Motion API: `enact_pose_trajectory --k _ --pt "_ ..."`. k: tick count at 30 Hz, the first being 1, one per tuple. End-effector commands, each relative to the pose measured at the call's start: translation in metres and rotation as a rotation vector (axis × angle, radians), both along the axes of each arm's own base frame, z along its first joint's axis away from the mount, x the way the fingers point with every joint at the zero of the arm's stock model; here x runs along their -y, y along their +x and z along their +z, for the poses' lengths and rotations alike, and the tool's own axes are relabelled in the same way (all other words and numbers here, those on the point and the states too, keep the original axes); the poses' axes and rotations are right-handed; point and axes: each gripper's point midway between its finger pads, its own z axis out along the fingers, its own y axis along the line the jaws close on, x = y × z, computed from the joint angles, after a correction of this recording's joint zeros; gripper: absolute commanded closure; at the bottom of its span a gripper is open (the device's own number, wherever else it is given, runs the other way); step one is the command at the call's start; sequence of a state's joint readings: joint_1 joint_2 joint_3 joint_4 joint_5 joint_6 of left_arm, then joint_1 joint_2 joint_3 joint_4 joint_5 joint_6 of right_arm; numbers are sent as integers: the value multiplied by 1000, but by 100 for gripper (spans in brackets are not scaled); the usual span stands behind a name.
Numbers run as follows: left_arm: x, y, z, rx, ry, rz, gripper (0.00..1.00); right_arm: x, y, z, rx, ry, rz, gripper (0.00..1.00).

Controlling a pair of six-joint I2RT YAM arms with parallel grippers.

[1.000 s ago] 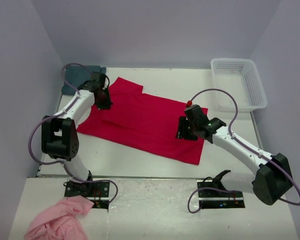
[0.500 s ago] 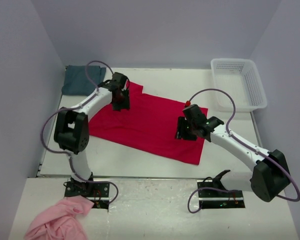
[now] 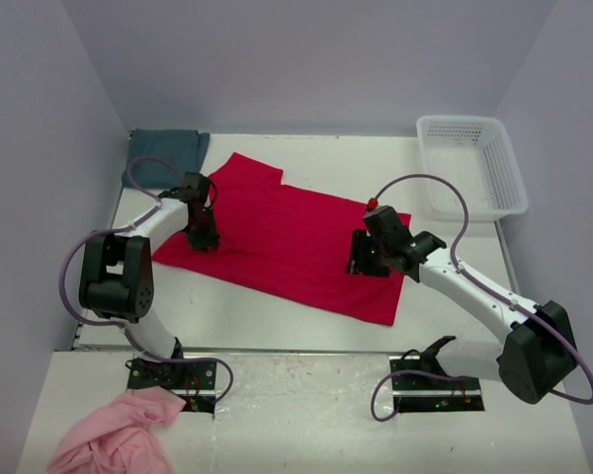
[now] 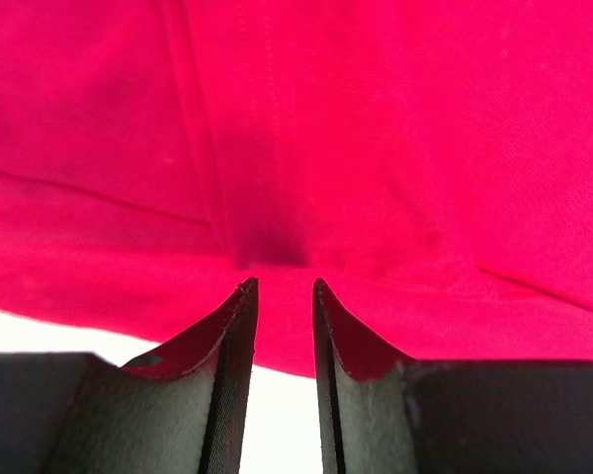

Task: Fold and stack the t-shirts
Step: Fold the flattened tshirt in 1/3 of the way

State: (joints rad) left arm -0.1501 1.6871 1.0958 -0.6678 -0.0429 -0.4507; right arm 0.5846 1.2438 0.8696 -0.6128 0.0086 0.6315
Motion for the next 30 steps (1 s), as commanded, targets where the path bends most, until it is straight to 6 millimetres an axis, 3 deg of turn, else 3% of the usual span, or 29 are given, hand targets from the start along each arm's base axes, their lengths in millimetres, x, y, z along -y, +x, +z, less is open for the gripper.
enact_pose_trajectory --k 1,14,21,26,30 --pt "12 12 -1 42 -59 -36 70 -2 3 14 55 26 14 50" --pt "-4 5 -10 15 -7 -1 66 0 0 11 48 23 14 50" --pt "-15 2 -5 23 29 22 57 -2 1 6 39 23 12 50" --pt "-18 0 -14 6 21 21 58 -2 0 9 47 30 11 50" --pt "-12 2 -22 -7 -5 12 66 -1 -1 14 54 37 8 50"
